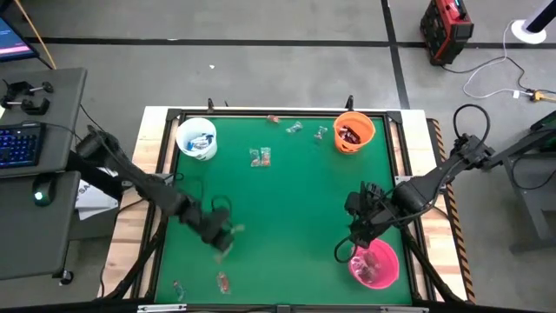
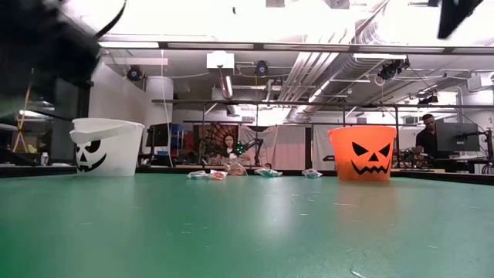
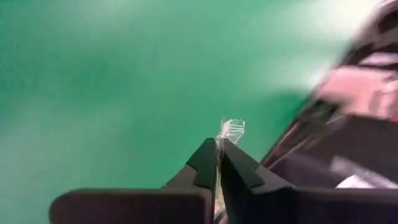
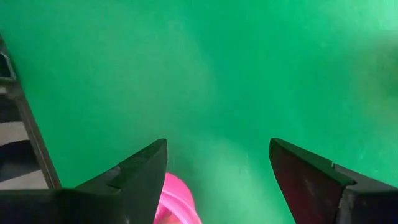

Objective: Sort candy by brand, put in halloween buckets
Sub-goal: Put the green gummy into the pink bucket

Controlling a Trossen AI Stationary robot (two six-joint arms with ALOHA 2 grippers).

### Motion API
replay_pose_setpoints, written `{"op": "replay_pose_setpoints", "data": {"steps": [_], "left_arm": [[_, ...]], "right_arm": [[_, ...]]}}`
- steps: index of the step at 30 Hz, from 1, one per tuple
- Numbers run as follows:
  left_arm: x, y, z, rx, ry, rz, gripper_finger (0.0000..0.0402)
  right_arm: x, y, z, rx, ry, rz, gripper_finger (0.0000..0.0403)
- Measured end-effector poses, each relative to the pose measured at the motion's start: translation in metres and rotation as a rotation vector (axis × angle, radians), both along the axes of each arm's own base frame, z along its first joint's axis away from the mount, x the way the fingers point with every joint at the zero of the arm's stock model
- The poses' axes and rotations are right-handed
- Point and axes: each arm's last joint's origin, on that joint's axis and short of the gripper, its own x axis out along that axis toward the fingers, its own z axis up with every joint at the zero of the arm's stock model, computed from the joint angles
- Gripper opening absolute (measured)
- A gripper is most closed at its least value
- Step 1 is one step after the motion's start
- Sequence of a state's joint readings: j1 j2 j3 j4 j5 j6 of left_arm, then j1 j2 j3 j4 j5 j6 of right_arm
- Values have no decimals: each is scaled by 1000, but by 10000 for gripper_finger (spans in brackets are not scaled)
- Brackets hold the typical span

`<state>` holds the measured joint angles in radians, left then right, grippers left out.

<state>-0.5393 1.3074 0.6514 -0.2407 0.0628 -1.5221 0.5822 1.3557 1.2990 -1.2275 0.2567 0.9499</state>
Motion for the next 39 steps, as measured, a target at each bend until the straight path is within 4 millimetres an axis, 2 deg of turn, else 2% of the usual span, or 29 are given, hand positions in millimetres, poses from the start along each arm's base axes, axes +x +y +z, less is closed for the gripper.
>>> {"op": "replay_pose_setpoints", "data": {"steps": [3, 9, 12, 15, 21, 28, 33, 39], "left_arm": [[5, 36, 27, 86, -177, 40, 1], [25, 104, 59, 319, -359, 63, 0], [48, 121, 68, 411, -415, -12, 0], [82, 126, 76, 493, -511, -103, 0], [164, 113, 80, 527, -748, -331, 0], [251, 69, 77, 485, -1031, -572, 0], [292, 33, 72, 489, -1207, -655, 0], [320, 5, 54, 563, -1326, -687, 0]], "right_arm": [[0, -12, 23, -35, -115, -24, 275], [-5, -45, 91, -206, -475, -252, 275], [-9, -58, 117, -265, -592, -352, 275], [-9, -68, 133, -286, -647, -398, 275], [-1, -81, 139, -249, -695, -472, 275], [4, -89, 137, -207, -669, -486, 275], [4, -91, 137, -184, -680, -531, 275], [4, -92, 137, -195, -684, -541, 275]]}}
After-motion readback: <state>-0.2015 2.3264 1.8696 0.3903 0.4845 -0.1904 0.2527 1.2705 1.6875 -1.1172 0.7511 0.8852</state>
